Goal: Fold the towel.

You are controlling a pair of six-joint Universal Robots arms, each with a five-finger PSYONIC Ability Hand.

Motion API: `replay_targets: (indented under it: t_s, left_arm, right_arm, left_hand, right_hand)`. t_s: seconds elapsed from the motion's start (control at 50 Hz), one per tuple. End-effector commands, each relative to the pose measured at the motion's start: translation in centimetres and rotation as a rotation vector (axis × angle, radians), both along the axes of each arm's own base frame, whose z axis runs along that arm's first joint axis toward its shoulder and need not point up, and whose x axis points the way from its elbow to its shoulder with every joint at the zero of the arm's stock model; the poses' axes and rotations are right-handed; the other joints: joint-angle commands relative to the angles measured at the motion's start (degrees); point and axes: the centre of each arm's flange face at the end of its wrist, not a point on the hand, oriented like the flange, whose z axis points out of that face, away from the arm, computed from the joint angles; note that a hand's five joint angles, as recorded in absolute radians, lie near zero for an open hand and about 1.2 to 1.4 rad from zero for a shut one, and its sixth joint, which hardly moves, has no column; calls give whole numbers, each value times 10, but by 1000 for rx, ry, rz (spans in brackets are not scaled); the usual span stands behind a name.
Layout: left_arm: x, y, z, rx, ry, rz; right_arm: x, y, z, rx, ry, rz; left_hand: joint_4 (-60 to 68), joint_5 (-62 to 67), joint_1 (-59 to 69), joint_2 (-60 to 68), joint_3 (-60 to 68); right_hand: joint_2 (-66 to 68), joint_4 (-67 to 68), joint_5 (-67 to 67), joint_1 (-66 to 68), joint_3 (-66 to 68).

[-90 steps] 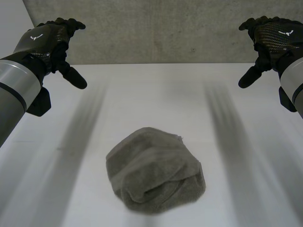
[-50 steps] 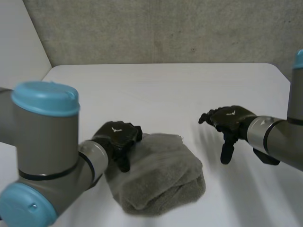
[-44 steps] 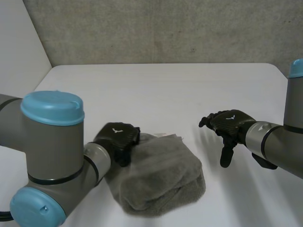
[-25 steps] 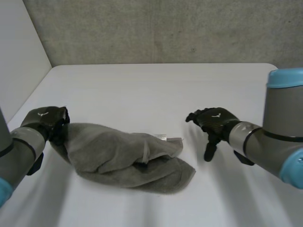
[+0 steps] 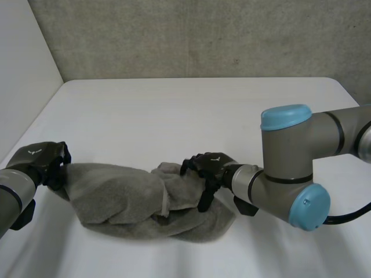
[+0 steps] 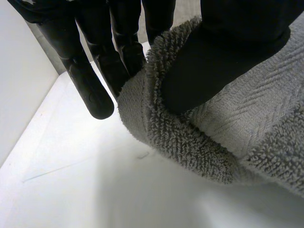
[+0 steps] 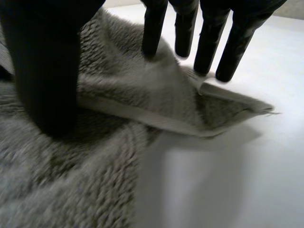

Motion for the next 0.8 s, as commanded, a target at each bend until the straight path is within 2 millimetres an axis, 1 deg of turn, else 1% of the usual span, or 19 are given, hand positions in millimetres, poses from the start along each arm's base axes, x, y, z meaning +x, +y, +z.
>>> replay_targets:
  t_s: [0.02, 0.06, 0.1, 0.12, 0.16, 0.18, 0.2, 0.22, 0.26, 0.28, 0.32, 0.36, 0.44, 0.54, 0.6, 0.64, 0.66, 0.7, 0.8]
  left_arm:
    - [-5, -7, 3, -28, 31, -47]
    - [-9, -12, 7, -55, 48, -72]
    - [-19, -24, 21, -133, 90, -115]
    - [-19, -24, 22, -134, 90, -116]
    - [-37, -40, 53, -276, 163, -158]
    - [-37, -40, 53, -276, 164, -158]
    - [-46, -48, 77, -378, 221, -178]
    - [-46, -48, 77, -379, 222, -178]
    - [-55, -64, 124, -585, 355, -199]
    - [-55, -64, 124, -586, 356, -199]
    - [-56, -75, 159, -760, 487, -217]
    - [-56, -78, 168, -811, 546, -225]
    - [-59, -86, 158, -812, 614, -238]
    - [-61, -93, 77, -569, 575, -189]
    - [-62, -91, 57, -510, 558, -181]
    - [-59, -86, 25, -417, 510, -163]
    - [-59, -86, 24, -417, 510, -162]
    - [-51, -82, 0, -356, 432, -139]
    - [-28, -88, -25, -321, 277, -96]
  right_arm:
    - [11, -13, 0, -94, -48, -13]
    - [14, -22, 9, -158, -81, -37]
    - [20, -45, 46, -336, -162, -87]
    - [20, -46, 47, -337, -163, -88]
    - [25, -64, 116, -569, -300, -131]
    - [25, -64, 116, -571, -300, -131]
    - [23, -71, 153, -692, -368, -158]
    - [23, -71, 154, -693, -369, -158]
    - [2, -81, 223, -927, -491, -252]
    - [2, -81, 223, -929, -491, -252]
    - [-13, -74, 267, -1065, -576, -305]
    - [-15, -69, 272, -1071, -575, -305]
    - [-14, -63, 248, -975, -493, -271]
    - [-14, -54, 184, -783, -261, -181]
    - [-17, -51, 166, -729, -190, -161]
    - [-22, -48, 121, -572, -22, -116]
    - [-22, -48, 121, -571, -21, -115]
    - [-33, -42, 87, -410, 132, -83]
    - [-45, -42, 68, -318, 172, -89]
  left_hand:
    - [103, 121, 128, 102, 104]
    - [103, 121, 128, 102, 104]
    - [103, 121, 128, 102, 104]
    - [103, 121, 128, 102, 104]
    - [103, 121, 128, 102, 104]
    - [103, 121, 128, 102, 104]
    - [103, 121, 128, 102, 104]
    - [103, 121, 128, 102, 104]
    - [103, 121, 128, 102, 104]
    - [103, 121, 128, 102, 104]
    - [103, 121, 128, 102, 104]
    - [103, 121, 128, 102, 104]
    - [103, 121, 128, 102, 104]
    - [103, 121, 128, 102, 104]
    - [103, 121, 128, 102, 104]
    - [103, 121, 128, 102, 104]
    - [103, 121, 128, 102, 104]
    - [103, 121, 128, 102, 104]
    - [103, 121, 128, 102, 104]
  right_hand:
    - [671, 674, 663, 652, 670]
    - [696, 699, 688, 676, 695]
    - [696, 699, 688, 676, 695]
    - [696, 699, 688, 676, 695]
    - [696, 699, 688, 676, 695]
    - [696, 699, 688, 676, 695]
    - [696, 699, 688, 676, 695]
    - [696, 699, 688, 676, 695]
    - [696, 699, 688, 676, 695]
    - [696, 699, 688, 676, 695]
    - [696, 699, 688, 676, 695]
    - [696, 699, 688, 676, 695]
    - [696, 699, 688, 676, 695]
    - [696, 699, 688, 676, 695]
    - [696, 699, 688, 676, 695]
    - [696, 699, 688, 676, 695]
    - [696, 699, 688, 676, 695]
    - [696, 699, 688, 676, 695]
    - [696, 699, 688, 676, 695]
